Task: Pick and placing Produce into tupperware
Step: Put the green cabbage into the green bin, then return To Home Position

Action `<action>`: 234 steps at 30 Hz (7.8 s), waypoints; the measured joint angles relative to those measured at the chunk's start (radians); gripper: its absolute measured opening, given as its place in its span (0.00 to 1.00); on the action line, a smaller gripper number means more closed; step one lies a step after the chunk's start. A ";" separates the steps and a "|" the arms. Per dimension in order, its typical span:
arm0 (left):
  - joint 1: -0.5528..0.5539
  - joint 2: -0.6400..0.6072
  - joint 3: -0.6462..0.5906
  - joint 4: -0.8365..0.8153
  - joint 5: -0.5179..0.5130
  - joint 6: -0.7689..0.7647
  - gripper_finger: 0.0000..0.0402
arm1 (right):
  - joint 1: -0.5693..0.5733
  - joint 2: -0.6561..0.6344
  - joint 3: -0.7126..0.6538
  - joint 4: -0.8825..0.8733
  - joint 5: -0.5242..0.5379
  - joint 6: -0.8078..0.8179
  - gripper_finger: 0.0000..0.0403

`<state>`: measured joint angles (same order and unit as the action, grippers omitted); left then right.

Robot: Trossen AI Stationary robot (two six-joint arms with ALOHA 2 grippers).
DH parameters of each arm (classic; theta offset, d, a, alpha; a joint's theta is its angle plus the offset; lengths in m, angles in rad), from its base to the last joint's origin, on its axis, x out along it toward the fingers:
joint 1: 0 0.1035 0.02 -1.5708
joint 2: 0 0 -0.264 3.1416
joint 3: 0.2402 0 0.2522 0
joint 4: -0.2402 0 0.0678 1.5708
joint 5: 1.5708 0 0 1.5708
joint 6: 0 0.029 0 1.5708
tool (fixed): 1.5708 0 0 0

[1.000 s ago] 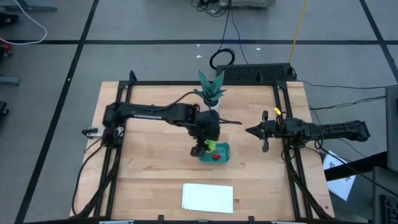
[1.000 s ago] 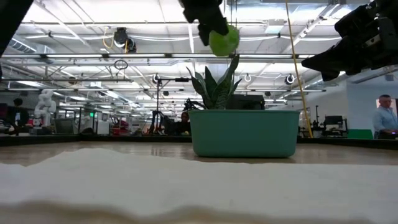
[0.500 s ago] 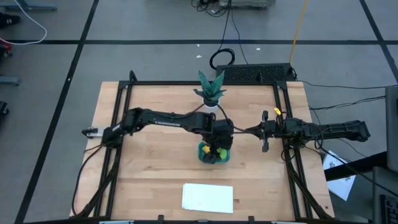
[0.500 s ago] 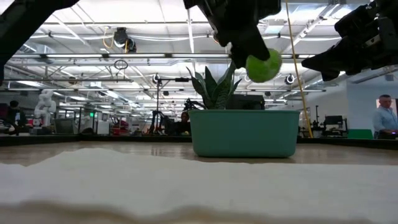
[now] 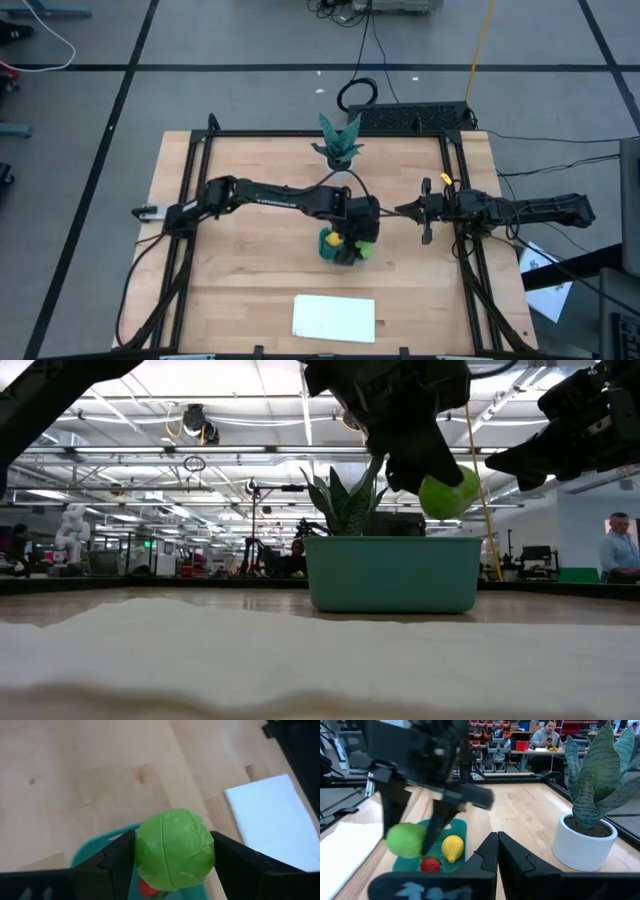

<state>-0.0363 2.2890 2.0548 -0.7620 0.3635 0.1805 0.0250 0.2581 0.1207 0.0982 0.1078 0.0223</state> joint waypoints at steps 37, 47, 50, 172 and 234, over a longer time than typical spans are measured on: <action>0.035 0.000 -0.151 0.066 0.010 0.035 0.57 | 0.000 0.000 0.000 -0.004 0.000 -0.004 0.00; 0.035 0.000 -0.151 0.065 0.038 -0.011 0.57 | 0.000 0.000 0.000 -0.004 0.000 -0.004 0.00; 0.043 0.000 -0.151 0.063 0.074 -0.069 0.57 | 0.000 0.000 0.000 -0.004 0.000 -0.004 0.00; -0.037 -0.234 0.014 -0.505 -0.357 0.130 0.00 | 0.002 -0.012 -0.002 0.047 -0.007 0.018 0.00; 0.052 -1.840 -1.883 1.092 -0.327 -0.035 0.00 | -0.006 -0.255 -0.001 -0.036 -0.078 0.079 0.00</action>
<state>0.0157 0.4494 0.1722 0.3301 0.0363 0.1453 0.0185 0.0029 0.1200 0.0622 0.0296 0.1011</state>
